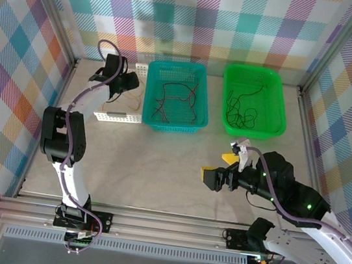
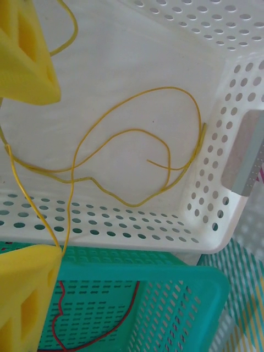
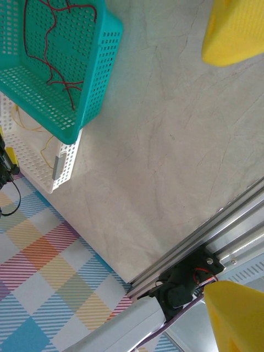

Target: Untangle the cables

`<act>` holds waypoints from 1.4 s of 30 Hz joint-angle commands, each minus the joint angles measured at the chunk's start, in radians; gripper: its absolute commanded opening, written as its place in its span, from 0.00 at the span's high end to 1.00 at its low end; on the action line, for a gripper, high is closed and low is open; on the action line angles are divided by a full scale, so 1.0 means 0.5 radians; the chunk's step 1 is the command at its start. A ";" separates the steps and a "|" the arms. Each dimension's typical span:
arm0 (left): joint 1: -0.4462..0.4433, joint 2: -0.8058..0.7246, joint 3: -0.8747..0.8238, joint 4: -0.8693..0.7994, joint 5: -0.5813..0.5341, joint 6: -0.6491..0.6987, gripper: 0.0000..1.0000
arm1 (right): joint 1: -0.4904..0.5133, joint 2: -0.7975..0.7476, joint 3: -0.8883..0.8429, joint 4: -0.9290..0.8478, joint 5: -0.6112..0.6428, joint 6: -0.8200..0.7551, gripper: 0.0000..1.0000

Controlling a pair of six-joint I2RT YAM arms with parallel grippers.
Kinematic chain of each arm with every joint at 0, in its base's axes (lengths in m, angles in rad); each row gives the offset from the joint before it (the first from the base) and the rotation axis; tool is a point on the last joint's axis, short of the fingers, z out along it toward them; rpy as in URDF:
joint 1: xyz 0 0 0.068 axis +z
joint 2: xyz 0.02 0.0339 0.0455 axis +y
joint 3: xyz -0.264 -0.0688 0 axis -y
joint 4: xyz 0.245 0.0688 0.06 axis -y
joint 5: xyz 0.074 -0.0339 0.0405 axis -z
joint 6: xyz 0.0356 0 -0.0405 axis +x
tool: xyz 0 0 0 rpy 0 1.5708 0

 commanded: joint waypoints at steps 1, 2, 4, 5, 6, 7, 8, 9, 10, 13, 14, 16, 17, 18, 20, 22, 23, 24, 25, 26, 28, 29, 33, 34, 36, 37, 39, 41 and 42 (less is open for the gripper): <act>-0.005 -0.103 0.076 -0.067 0.019 0.016 0.31 | 0.003 -0.016 -0.004 -0.013 0.013 0.031 0.00; -0.004 -0.106 0.082 -0.075 0.018 0.015 0.30 | 0.003 -0.016 -0.001 -0.013 0.011 0.032 0.00; -0.002 -0.120 0.089 -0.085 0.017 0.015 0.30 | 0.003 -0.020 -0.004 -0.016 0.013 0.035 0.00; -0.002 -0.129 0.089 -0.084 0.027 0.014 0.30 | 0.003 -0.026 -0.007 -0.015 0.014 0.040 0.00; -0.005 -0.148 0.082 -0.081 0.040 0.007 0.30 | 0.003 -0.029 -0.011 -0.016 0.012 0.043 0.00; -0.005 -0.165 0.073 -0.077 0.056 -0.009 0.30 | 0.003 -0.032 -0.016 -0.016 0.017 0.046 0.00; -0.007 -0.187 0.057 -0.073 0.081 -0.037 0.30 | 0.003 -0.034 -0.019 -0.016 0.016 0.048 0.00; -0.009 -0.209 0.032 -0.055 0.110 -0.057 0.30 | 0.003 -0.037 -0.025 -0.016 0.016 0.053 0.00; -0.015 -0.239 -0.010 -0.025 0.129 -0.072 0.30 | 0.003 -0.036 -0.028 -0.015 0.014 0.056 0.00; -0.047 -0.307 -0.138 0.028 0.168 -0.086 0.30 | 0.003 -0.034 -0.041 -0.005 0.009 0.059 0.00; -0.055 -0.321 -0.191 0.065 0.193 -0.095 0.30 | 0.003 -0.030 -0.044 -0.001 0.007 0.057 0.00; -0.064 -0.328 -0.291 0.146 0.220 -0.114 0.31 | 0.003 -0.023 -0.047 0.004 0.004 0.058 0.00; -0.064 -0.324 -0.338 0.167 0.227 -0.121 0.32 | 0.003 -0.019 -0.047 0.006 0.000 0.059 0.00; -0.067 -0.316 -0.371 0.186 0.231 -0.123 0.32 | 0.003 -0.016 -0.045 0.010 -0.003 0.060 0.00; -0.065 -0.292 -0.429 0.214 0.244 -0.131 0.34 | 0.003 -0.013 -0.045 0.012 -0.013 0.062 0.00; -0.067 -0.265 -0.450 0.226 0.265 -0.124 0.35 | 0.003 -0.013 -0.047 0.003 -0.013 0.059 0.00; -0.070 -0.249 -0.460 0.231 0.265 -0.125 0.36 | 0.003 -0.015 -0.050 -0.004 -0.002 0.056 0.00; -0.070 -0.234 -0.461 0.235 0.266 -0.122 0.36 | 0.003 -0.016 -0.055 -0.007 0.005 0.056 0.00; -0.070 -0.214 -0.459 0.230 0.259 -0.121 0.36 | 0.003 -0.019 -0.059 -0.009 0.008 0.059 0.00; -0.070 -0.190 -0.449 0.219 0.248 -0.116 0.36 | 0.003 -0.022 -0.061 -0.007 0.007 0.062 0.00; -0.070 -0.136 -0.422 0.183 0.195 -0.101 0.37 | 0.003 -0.026 -0.068 -0.005 0.002 0.069 0.00; -0.064 -0.100 -0.397 0.159 0.178 -0.087 0.37 | 0.003 -0.030 -0.071 -0.006 -0.001 0.073 0.00; -0.029 0.045 -0.282 0.066 0.143 -0.059 0.37 | 0.003 -0.039 -0.068 -0.035 0.000 0.083 0.00; -0.016 0.087 -0.234 -0.058 0.106 -0.058 0.37 | 0.003 -0.045 -0.065 -0.046 0.005 0.084 0.00; 0.010 0.139 -0.162 -0.154 0.052 -0.056 0.37 | 0.003 -0.057 -0.060 -0.062 0.016 0.085 0.00; 0.028 0.141 -0.150 -0.176 0.023 -0.059 0.37 | 0.003 -0.066 -0.058 -0.070 0.020 0.087 0.00; 0.065 0.115 -0.147 -0.200 -0.039 -0.108 0.37 | 0.003 -0.079 -0.056 -0.085 0.021 0.089 0.00; 0.111 0.090 -0.128 -0.224 -0.075 -0.153 0.36 | 0.003 -0.085 -0.059 -0.083 0.024 0.093 0.00; 0.130 0.091 -0.106 -0.249 -0.090 -0.160 0.36 | 0.003 -0.082 -0.062 -0.082 0.026 0.096 0.00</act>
